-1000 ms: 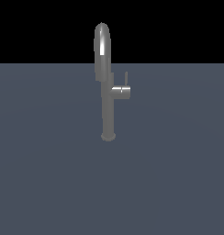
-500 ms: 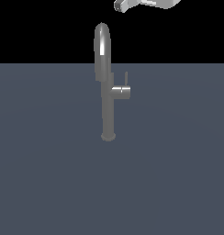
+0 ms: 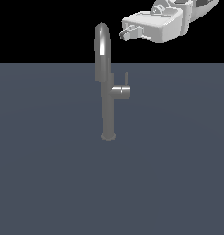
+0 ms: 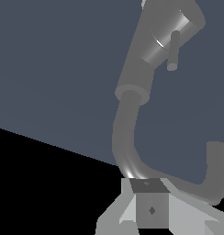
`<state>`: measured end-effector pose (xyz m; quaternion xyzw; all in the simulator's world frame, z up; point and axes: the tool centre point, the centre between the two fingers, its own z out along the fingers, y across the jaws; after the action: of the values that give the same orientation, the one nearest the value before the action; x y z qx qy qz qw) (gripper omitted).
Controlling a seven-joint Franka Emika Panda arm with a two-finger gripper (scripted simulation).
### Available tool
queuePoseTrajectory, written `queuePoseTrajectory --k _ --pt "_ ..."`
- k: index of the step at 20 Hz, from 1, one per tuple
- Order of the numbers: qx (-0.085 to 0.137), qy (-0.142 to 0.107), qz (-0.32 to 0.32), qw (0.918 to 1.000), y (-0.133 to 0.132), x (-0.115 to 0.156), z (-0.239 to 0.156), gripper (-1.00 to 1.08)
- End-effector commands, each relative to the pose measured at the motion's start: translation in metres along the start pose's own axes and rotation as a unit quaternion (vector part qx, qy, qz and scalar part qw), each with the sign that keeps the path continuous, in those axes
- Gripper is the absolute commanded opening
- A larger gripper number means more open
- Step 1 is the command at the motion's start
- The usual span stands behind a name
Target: Turn on the faucet by rotating a designated handle.
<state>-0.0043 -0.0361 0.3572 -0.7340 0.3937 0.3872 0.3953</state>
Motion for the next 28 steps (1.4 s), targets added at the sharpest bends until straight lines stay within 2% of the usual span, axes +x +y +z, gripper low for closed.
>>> queuePoseTrajectory --k 1,4,8,15,21,28 --pt "0.027 -0.027 0.026 0.9989 -0.003 0.018 0.0 -1.0" --pt "0.061 -0.058 0.059 0.9947 -0.005 0.039 0.001 -1.0" --pt "0.101 -0.097 0.099 0.9852 -0.006 0.066 0.005 -1.0" --pt "0.152 -0.146 0.149 0.9662 -0.004 0.099 0.014 -1.0" --pt "0.174 -0.167 0.17 0.9556 -0.003 0.113 0.02 -1.0" --pt "0.177 -0.17 0.173 0.9539 -0.003 0.114 0.022 -1.0"
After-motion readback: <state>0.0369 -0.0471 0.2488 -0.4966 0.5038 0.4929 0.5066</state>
